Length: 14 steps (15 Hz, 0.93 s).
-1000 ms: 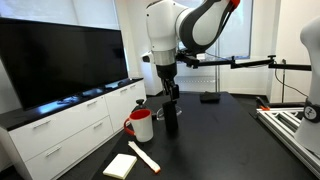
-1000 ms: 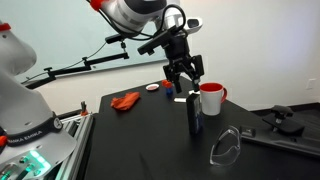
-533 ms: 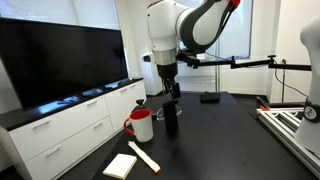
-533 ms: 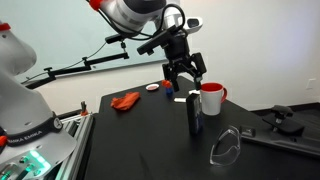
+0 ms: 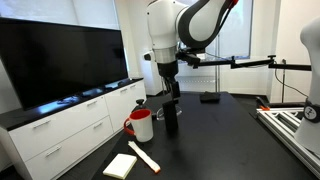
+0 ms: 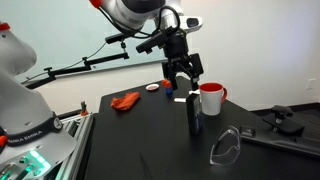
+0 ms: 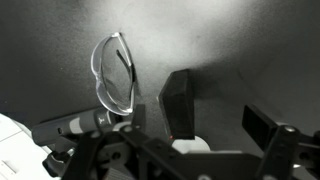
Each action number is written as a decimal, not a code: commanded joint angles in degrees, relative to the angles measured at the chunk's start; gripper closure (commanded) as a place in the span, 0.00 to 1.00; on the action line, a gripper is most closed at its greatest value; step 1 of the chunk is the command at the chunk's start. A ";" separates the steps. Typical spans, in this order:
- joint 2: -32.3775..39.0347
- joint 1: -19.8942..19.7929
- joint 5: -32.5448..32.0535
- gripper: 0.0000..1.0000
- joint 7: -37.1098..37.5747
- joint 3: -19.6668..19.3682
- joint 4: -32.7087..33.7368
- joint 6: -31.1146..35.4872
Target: Remove the black box from the mug.
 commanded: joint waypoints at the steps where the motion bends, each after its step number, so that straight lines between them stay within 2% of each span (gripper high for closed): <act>1: -3.96 0.65 9.03 0.00 -0.31 0.19 0.38 -4.85; 6: -10.38 1.74 14.52 0.00 1.67 0.96 -0.35 -9.42; 14: -12.93 2.20 15.35 0.00 4.14 1.38 0.17 -12.56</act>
